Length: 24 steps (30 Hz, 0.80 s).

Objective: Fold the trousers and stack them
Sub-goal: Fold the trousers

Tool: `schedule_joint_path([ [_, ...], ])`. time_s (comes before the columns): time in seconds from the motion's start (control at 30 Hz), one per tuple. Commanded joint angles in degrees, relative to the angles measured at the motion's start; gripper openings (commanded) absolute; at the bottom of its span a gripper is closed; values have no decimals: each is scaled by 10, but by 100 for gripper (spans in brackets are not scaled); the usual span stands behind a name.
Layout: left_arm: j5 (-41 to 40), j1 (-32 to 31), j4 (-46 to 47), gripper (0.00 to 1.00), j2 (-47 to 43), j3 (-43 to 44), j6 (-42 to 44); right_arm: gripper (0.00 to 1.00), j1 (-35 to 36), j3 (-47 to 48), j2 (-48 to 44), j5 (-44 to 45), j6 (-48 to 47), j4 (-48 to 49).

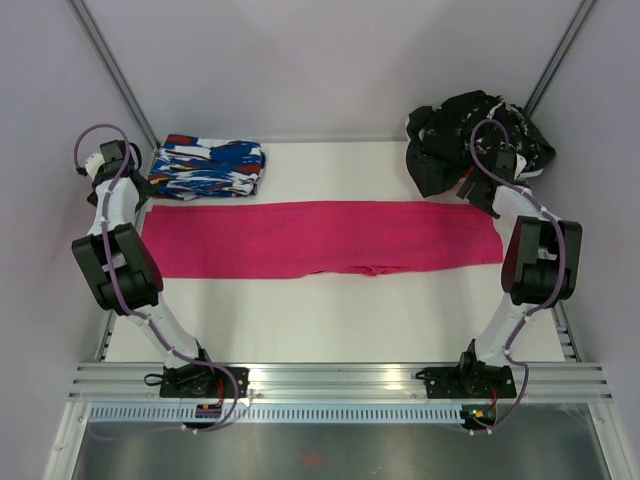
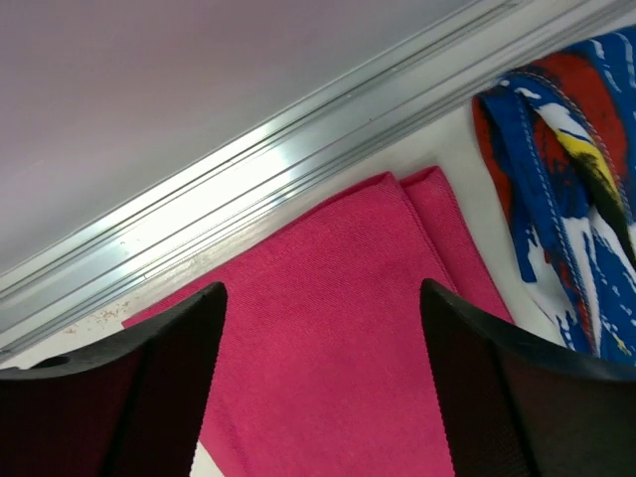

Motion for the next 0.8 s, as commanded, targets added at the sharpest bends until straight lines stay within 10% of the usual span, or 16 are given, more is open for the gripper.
schedule_joint_path([
  [0.0, 24, -4, 24, 86, -68, 23, 34, 80, 3, 1, -74, -84, -34, 51],
  [0.33, 104, -7, 43, 100, -238, -173, 59, 86, 17, -128, -228, -209, -70, 57],
  [0.77, 273, 105, 104, 94, -101, -178, 200, 87, 18, -208, -266, -248, -60, 74],
])
